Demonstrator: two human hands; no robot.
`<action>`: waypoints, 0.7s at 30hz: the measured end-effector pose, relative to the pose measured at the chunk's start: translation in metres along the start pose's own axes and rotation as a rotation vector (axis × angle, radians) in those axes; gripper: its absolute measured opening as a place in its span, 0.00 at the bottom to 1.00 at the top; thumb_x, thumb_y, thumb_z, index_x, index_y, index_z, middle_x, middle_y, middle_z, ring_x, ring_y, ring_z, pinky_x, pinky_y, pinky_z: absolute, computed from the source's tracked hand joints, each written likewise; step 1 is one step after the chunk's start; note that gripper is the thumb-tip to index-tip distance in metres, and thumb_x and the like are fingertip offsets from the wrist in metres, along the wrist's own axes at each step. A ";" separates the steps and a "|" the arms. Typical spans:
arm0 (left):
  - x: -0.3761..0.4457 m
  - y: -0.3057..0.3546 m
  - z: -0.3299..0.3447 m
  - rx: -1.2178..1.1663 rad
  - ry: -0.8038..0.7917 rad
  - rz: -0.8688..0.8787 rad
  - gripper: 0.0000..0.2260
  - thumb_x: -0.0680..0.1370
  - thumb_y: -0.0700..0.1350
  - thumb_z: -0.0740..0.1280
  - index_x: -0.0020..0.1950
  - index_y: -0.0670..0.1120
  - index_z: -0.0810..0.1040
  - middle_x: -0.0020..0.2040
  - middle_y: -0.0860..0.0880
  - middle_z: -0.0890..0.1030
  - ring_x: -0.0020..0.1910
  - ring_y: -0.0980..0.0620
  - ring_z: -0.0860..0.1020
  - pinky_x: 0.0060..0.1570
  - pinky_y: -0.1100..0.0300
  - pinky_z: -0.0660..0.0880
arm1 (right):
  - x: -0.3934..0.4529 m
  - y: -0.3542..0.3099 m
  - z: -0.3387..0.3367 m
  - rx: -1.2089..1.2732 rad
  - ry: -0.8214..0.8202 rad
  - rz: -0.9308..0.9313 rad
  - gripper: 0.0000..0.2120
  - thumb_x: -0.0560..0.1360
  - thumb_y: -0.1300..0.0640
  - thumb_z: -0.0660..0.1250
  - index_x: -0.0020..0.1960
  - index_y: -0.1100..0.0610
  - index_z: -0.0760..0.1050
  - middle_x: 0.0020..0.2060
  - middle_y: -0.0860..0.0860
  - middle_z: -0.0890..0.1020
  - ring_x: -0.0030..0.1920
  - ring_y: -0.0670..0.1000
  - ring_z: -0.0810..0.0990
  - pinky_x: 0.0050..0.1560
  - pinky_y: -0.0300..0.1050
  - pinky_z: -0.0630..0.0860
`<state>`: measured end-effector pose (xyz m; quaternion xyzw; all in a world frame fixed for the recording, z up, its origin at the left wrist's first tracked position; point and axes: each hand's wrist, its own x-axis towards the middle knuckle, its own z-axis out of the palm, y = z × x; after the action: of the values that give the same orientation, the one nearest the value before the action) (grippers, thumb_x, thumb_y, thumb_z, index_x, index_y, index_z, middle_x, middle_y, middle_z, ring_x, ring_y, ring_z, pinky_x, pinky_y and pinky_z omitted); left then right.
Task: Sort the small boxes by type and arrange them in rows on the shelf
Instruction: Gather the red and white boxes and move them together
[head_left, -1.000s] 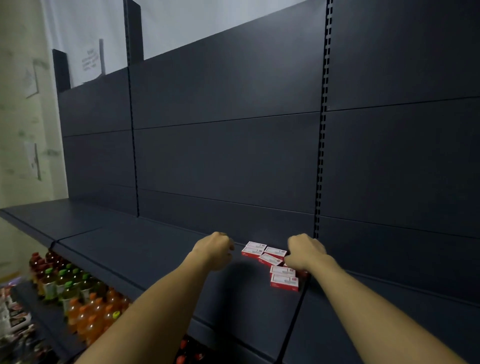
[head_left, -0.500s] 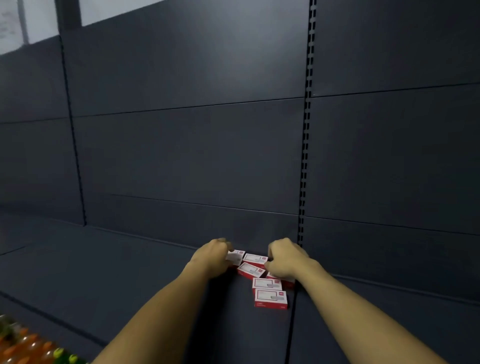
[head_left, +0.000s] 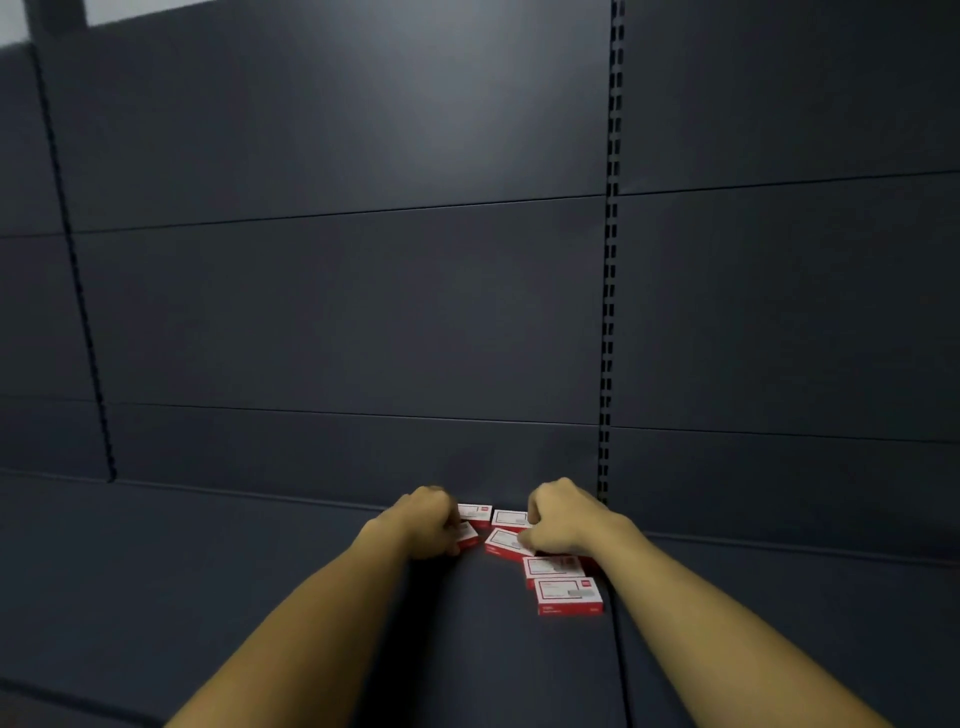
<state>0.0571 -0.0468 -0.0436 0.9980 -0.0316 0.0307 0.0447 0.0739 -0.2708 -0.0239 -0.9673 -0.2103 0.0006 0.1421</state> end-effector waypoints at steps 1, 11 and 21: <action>-0.001 -0.004 0.000 -0.023 -0.007 -0.008 0.17 0.75 0.54 0.73 0.59 0.47 0.80 0.59 0.47 0.76 0.55 0.47 0.76 0.57 0.56 0.74 | -0.001 -0.002 0.002 0.001 -0.013 0.013 0.14 0.69 0.51 0.70 0.48 0.60 0.80 0.47 0.55 0.82 0.44 0.55 0.83 0.44 0.52 0.81; -0.018 -0.027 -0.018 -0.075 -0.015 -0.055 0.16 0.71 0.52 0.75 0.57 0.49 0.82 0.54 0.50 0.80 0.48 0.51 0.79 0.49 0.59 0.78 | -0.003 -0.016 0.009 0.011 -0.020 0.067 0.18 0.67 0.46 0.73 0.48 0.59 0.81 0.47 0.54 0.82 0.45 0.54 0.83 0.47 0.52 0.81; -0.034 -0.058 -0.062 -0.069 0.100 -0.020 0.18 0.73 0.45 0.74 0.61 0.49 0.78 0.53 0.51 0.77 0.48 0.51 0.78 0.47 0.59 0.78 | -0.003 -0.033 0.020 -0.048 0.001 0.118 0.17 0.69 0.47 0.77 0.45 0.56 0.75 0.51 0.53 0.77 0.49 0.55 0.80 0.44 0.46 0.75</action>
<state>0.0232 0.0181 0.0105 0.9934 -0.0202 0.0789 0.0810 0.0563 -0.2376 -0.0341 -0.9811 -0.1527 0.0033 0.1184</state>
